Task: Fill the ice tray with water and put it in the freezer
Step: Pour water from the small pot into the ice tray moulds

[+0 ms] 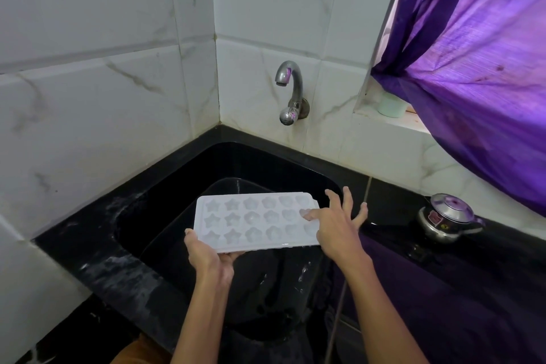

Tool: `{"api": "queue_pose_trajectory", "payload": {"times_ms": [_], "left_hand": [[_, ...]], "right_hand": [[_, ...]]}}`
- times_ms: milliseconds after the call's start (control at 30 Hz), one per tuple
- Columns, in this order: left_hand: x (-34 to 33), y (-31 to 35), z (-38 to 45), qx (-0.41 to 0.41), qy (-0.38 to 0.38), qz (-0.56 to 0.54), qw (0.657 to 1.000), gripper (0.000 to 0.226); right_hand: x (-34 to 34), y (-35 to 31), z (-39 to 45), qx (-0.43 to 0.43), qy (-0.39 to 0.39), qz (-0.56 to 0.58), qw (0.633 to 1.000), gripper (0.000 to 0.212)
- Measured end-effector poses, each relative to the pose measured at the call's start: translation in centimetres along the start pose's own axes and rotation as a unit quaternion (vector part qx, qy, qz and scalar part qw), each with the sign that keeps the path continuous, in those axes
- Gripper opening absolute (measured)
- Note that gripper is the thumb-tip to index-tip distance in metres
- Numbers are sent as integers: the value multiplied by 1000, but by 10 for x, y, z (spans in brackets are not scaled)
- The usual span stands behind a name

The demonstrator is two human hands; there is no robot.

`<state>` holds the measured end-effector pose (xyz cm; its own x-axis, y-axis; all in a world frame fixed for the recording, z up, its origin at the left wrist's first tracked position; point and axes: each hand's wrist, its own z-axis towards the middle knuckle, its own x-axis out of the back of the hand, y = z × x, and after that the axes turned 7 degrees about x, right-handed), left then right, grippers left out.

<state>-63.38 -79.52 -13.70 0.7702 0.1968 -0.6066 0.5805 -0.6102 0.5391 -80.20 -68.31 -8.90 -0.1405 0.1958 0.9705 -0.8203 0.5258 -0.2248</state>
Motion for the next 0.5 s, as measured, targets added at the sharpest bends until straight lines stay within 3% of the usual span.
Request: {"api": "queue_pose_trajectory", "payload": {"times_ms": [500], "left_hand": [[-1, -3, 1, 11, 16, -3, 1000, 48]], "right_hand": [[0, -10, 0, -8, -18, -13, 1000, 70]]}}
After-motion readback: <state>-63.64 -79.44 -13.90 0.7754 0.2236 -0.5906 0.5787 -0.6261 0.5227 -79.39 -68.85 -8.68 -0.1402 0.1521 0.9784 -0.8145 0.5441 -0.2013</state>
